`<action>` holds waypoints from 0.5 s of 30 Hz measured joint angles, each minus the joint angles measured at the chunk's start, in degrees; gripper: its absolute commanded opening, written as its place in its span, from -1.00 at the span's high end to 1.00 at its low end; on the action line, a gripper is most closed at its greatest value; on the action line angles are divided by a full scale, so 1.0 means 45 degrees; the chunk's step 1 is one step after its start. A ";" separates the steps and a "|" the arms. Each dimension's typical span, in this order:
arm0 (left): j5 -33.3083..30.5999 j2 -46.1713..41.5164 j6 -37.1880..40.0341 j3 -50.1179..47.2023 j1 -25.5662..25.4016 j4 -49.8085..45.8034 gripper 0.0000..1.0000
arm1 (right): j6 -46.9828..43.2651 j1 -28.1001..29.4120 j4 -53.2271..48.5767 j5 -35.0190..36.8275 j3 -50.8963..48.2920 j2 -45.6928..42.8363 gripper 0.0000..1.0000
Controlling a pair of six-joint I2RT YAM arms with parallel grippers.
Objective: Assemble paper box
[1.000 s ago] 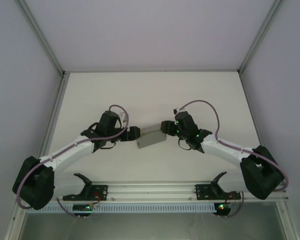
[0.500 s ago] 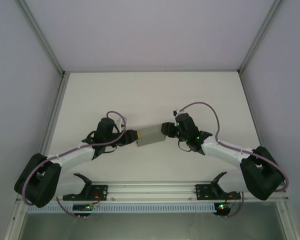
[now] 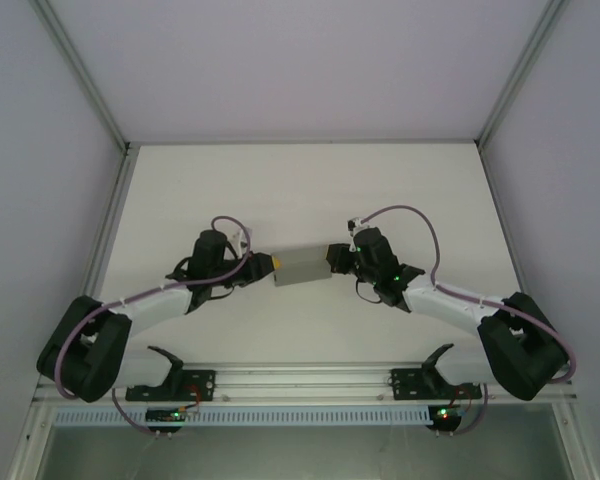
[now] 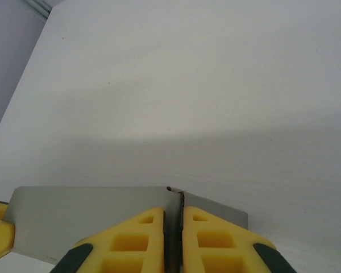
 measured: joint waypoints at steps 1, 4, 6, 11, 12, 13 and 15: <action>-0.0112 -0.0073 0.0175 0.0185 -0.0010 -0.0457 0.32 | -0.0044 0.0000 -0.0068 -0.0024 0.0068 0.0005 0.77; -0.0563 -0.0272 0.0695 0.0748 -0.0063 -0.1773 0.13 | -0.0214 -0.0039 -0.0593 -0.0257 0.0437 -0.0024 0.66; -0.0884 -0.0345 0.1010 0.1044 -0.0049 -0.2414 -0.11 | -0.0291 -0.0073 -0.1005 -0.0423 0.0724 -0.0005 0.55; -0.1651 -0.0408 0.1957 0.2113 -0.0024 -0.3983 -0.99 | -0.0714 -0.0262 -0.2409 -0.0763 0.1399 -0.0010 0.23; -0.1865 -0.0471 0.2186 0.2419 -0.0024 -0.4342 -0.99 | -0.0821 -0.0311 -0.2671 -0.0772 0.1535 -0.0010 0.07; -0.2084 -0.0578 0.2356 0.2623 -0.0024 -0.4566 -0.99 | -0.0918 -0.0369 -0.2914 -0.0787 0.1642 -0.0010 -0.07; -0.2667 -0.0937 0.2793 0.3036 -0.0024 -0.5022 -0.99 | -0.1268 -0.0529 -0.3415 -0.0865 0.1865 -0.0010 -0.26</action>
